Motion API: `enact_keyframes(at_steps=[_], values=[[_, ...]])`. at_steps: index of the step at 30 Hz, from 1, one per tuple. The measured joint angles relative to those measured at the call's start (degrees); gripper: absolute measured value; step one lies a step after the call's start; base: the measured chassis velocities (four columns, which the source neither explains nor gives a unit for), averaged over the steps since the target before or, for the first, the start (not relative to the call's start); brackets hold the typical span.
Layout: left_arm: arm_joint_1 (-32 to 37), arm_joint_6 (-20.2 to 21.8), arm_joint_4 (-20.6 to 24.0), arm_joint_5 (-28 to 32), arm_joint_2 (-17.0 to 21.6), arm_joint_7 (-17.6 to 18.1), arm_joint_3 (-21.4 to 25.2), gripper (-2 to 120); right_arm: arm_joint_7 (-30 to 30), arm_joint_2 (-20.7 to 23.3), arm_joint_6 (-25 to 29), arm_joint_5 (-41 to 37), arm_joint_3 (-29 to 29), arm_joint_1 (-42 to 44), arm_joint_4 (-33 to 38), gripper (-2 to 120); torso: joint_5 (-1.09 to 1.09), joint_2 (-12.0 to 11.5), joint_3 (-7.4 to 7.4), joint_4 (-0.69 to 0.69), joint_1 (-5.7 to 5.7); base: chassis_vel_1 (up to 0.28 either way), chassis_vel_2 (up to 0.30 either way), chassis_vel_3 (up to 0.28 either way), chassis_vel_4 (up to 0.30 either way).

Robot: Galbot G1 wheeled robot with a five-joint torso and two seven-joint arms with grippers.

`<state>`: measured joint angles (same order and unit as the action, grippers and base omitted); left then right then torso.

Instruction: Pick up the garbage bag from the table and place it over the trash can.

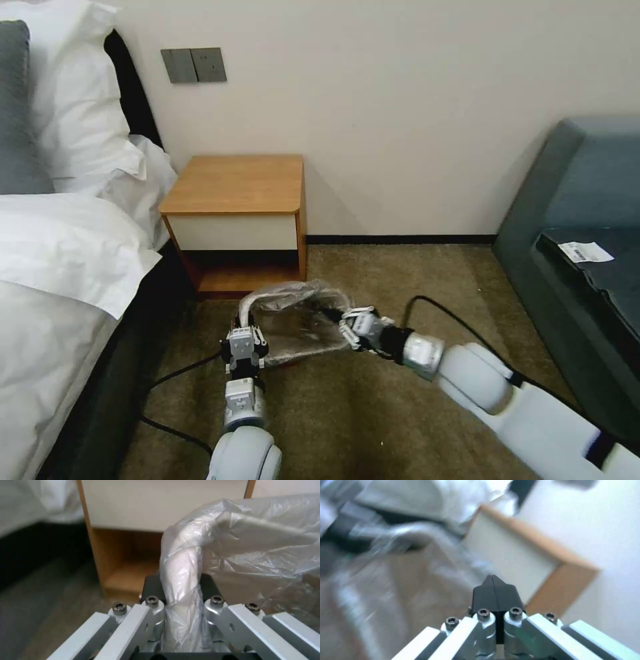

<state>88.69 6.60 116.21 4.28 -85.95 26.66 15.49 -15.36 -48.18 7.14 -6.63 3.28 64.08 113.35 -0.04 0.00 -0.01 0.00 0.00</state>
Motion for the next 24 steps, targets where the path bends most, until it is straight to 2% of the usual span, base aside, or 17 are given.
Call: enact_keyframes(at_steps=[2, 3, 6, 7, 9, 12, 14, 15, 21, 24], values=[[0.01, 3.26, 1.12, 5.68, 0.36, 0.1, 0.3, 11, 4.59, -1.93, 0.43, -1.15, 2.02, 3.0, 1.17, 0, 0.03, 0.0, 0.0, 0.0, 0.0, 0.0, 0.0, 0.0, 0.0], [0.01, 3.26, 1.12, 5.68, 0.36, 0.1, 0.3, 11, 4.59, -1.93, 0.43, -1.15, 2.02, 3.0, 1.17, 0, 0.03, 0.0, 0.0, 0.0, 0.0, 0.0, 0.0, 0.0, 0.0], [-0.56, 7.89, 1.57, 12.08, 0.79, -0.11, 0.8, 11, 12.54, -6.22, 0.49, -3.09, 2.27, 5.4, 1.61, 0, 0.02, 0.0, 0.0, 0.0, 0.0, 0.0, 0.0, 0.0, 0.0], [-0.56, 7.89, 1.57, 12.08, 0.79, -0.11, 0.8, 11, 12.54, -6.22, 0.49, -3.09, 2.27, 5.4, 1.61, 0, 0.02, 0.0, 0.0, 0.0, 0.0, 0.0, 0.0, 0.0, 0.0], [-1.05, 11.07, 1.33, 14.96, 1.33, -1.48, 1.21, 11, 14.15, -8.97, 0.65, -3.07, 2.13, 5.78, 1.23, 0, 0.04, 0.0, 0.0, 0.0, 0.0, 0.0, 0.0, 0.0, 0.0], [-1.35, 11.83, 0.87, 16.21, 1.66, -2.44, 1.38, 11, 14.34, -9.92, 0.74, -2.89, 2.05, 5.79, 0.93, 0, 0.03, 0.0, 0.0, 0.01, 0.0, 0.0, 0.0, 0.0, 0.0], [-2.67, 13.57, -0.52, 20.27, 2.88, -6.05, 1.97, 11, 14.38, -11.55, 1.27, -1.97, 1.57, 6.08, -0.01, 0, 0.03, 0.0, 0.0, 0.01, 0.0, 0.0, 0.0, 0.0, 0.0], [-3.01, 13.98, -0.93, 21.08, 3.06, -6.52, 2.01, 11, 14.38, -11.91, 1.47, -1.64, 1.46, 6.36, -0.3, 0, 0.03, 0.0, 0.01, 0.01, 0.0, 0.0, 0.0, 0.0, 0.0], [-4.54, 13.82, -3.83, 22.01, 3.23, -7.82, 2.29, 11, 15.33, -14.26, 2.61, -0.05, 1.42, 8.01, -2.18, 0, 0.04, 0.0, 0.01, 0.0, 0.0, 0.0, 0.0, 0.0, 0.0], [-5.04, 13.29, -5.44, 21.92, 3.2, -8.14, 2.34, 11, 18.02, -15.69, 2.65, 0.14, 1.11, 8.47, -3.49, 0, 0.04, 0.0, 0.01, 0.0, 0.0, 0.0, 0.0, 0.0, 0.0]])
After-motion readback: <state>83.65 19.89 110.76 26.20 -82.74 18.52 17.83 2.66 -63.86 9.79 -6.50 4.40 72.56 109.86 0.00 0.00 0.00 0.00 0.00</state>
